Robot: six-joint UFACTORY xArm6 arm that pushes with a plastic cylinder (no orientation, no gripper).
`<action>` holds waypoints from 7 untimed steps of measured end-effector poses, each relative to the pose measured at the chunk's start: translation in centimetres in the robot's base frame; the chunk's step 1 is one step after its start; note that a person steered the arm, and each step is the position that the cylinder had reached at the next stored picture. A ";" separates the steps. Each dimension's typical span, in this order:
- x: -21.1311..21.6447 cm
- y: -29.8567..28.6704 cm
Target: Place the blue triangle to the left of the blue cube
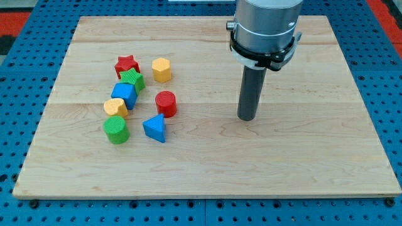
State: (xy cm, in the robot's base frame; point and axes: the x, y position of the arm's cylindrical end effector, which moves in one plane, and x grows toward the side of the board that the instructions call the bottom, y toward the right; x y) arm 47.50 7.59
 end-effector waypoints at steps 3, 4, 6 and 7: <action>-1.1 -3.1; -1.9 -3.5; 1.3 -3.5; 3.7 -4.2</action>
State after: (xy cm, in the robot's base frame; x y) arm 51.22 3.40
